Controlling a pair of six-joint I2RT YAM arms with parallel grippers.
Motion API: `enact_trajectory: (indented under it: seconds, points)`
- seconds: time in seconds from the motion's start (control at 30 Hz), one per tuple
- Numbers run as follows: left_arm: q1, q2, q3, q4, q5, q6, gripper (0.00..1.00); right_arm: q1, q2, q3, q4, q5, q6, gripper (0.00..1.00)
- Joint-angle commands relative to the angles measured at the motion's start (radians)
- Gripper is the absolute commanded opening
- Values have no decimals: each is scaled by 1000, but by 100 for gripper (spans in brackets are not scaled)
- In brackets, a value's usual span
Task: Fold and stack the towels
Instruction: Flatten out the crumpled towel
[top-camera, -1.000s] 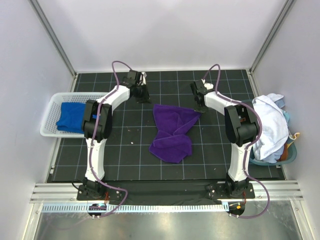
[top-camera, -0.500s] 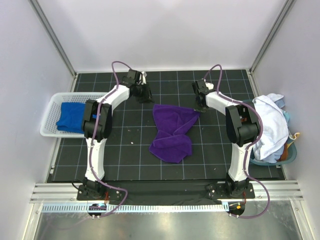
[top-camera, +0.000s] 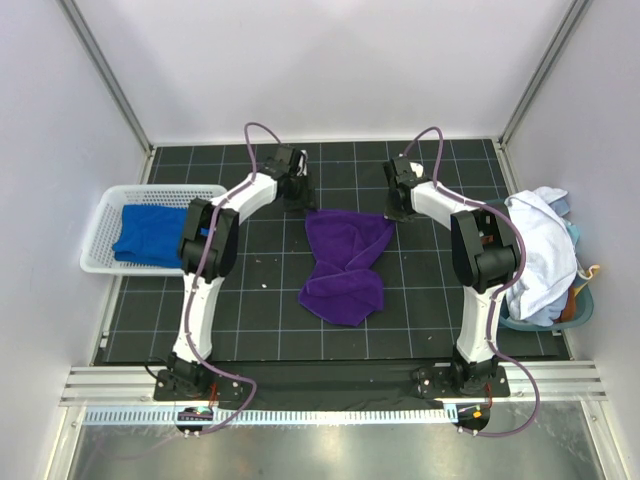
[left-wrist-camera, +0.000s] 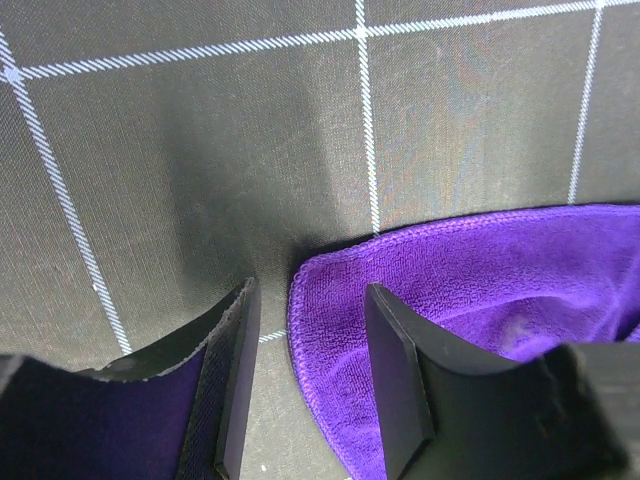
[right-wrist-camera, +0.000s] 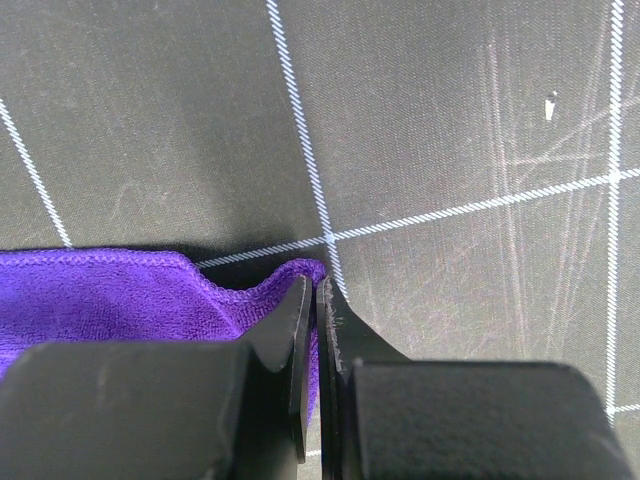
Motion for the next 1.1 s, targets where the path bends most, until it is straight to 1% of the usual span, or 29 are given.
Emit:
enact_trajectory:
  seconds: [0.0, 0.07, 0.1, 0.17, 0.2, 0.27, 0.47, 0.73, 0.87, 0.9, 0.97, 1.0, 1.07]
  points:
    - [-28, 27, 30, -52, -106, 30, 50, 1, -11, 31, 30, -9, -18, 4]
    - [-45, 33, 36, -64, -139, 56, 50, 1, -14, 28, 31, -9, -20, 4]
    - [-52, 33, 39, -82, -200, 60, 50, 1, -16, 28, 31, -9, -21, 4]
    - [-77, 39, 41, -93, -245, 79, 51, 1, -17, 28, 33, -12, -23, 4]
    - [-85, 44, 48, -104, -293, 83, 51, 1, -19, 26, 36, -17, -23, 4]
    - [-97, 54, 58, -133, -320, 88, 52, -1, -21, 23, 38, -17, -23, 4]
    - [-131, 84, 68, -142, -360, 94, 52, 1, -28, 20, 45, -25, -24, 4]
    - [-160, 104, 52, -135, -370, 82, 45, 1, -31, 15, 54, -26, -26, 4]
    - [-166, 107, 44, -132, -368, 76, 36, 1, -33, 14, 56, -31, -24, 4]
    - [-165, 105, 38, -127, -365, 76, 31, 1, -33, 14, 56, -32, -26, 4]
    - [-165, 97, 29, -118, -364, 71, 24, 1, -34, 15, 58, -35, -27, 4]
    - [-165, 94, 24, -112, -364, 70, 18, 1, -34, 14, 61, -35, -26, 4]
    - [-163, 90, 28, -110, -365, 73, 13, 1, -36, 20, 56, -37, -30, 4]
